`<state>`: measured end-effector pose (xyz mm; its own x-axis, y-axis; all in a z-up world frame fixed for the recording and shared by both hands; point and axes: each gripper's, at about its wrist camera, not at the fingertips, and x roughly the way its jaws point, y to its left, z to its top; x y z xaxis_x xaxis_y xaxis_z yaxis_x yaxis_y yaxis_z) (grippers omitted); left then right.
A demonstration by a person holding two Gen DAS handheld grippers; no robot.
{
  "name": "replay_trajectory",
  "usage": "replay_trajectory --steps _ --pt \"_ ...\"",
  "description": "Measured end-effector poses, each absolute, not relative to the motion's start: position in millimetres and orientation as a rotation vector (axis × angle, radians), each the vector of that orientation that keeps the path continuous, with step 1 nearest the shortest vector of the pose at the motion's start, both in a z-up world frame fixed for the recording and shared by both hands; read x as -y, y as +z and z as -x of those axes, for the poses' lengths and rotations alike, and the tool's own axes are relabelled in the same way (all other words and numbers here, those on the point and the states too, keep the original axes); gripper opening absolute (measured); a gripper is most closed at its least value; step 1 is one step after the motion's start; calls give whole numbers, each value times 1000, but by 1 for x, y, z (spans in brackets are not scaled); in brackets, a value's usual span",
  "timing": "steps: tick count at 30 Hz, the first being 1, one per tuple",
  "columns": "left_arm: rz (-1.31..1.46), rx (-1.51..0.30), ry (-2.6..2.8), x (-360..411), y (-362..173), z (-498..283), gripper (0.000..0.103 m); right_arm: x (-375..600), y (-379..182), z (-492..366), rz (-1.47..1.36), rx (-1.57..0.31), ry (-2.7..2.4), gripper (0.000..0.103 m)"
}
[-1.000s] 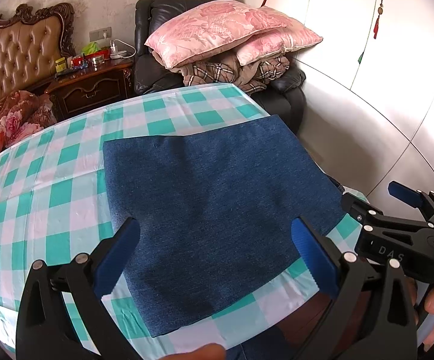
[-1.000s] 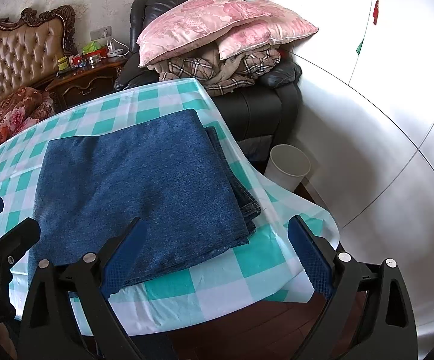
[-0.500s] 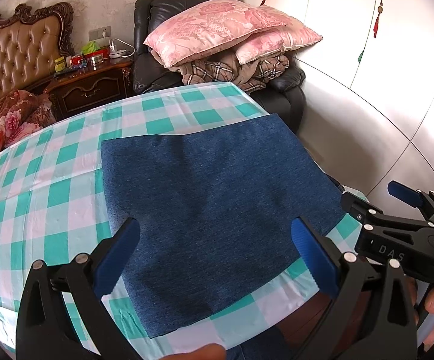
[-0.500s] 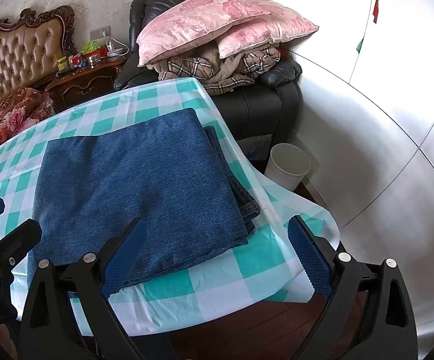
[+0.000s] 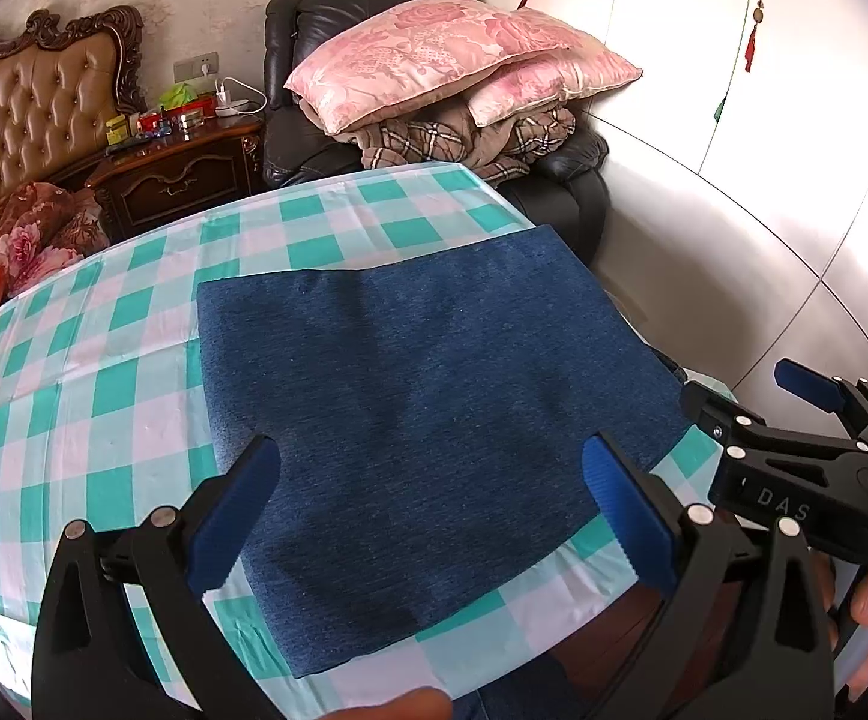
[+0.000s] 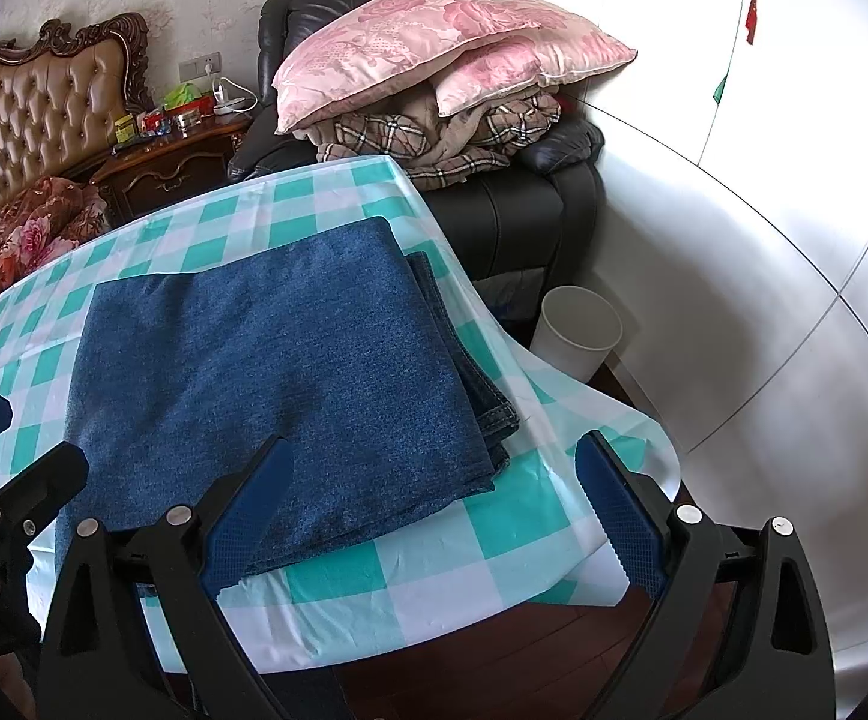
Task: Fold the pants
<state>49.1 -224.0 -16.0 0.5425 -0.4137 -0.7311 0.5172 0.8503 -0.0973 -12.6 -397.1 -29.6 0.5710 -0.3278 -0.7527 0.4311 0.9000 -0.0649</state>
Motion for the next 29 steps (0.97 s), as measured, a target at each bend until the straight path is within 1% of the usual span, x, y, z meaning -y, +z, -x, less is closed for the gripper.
replay_trajectory --steps 17,21,24,29 --pt "-137 -817 -556 226 -18 -49 101 398 -30 13 -132 -855 -446 91" --pt "-141 -844 -560 229 -22 -51 101 398 -31 13 -132 -858 -447 91" --pt "-90 -872 -602 227 -23 -55 101 397 -31 13 -131 -858 -449 91" --pt "-40 -843 -637 206 -18 -50 101 396 -32 13 -144 -855 -460 92"
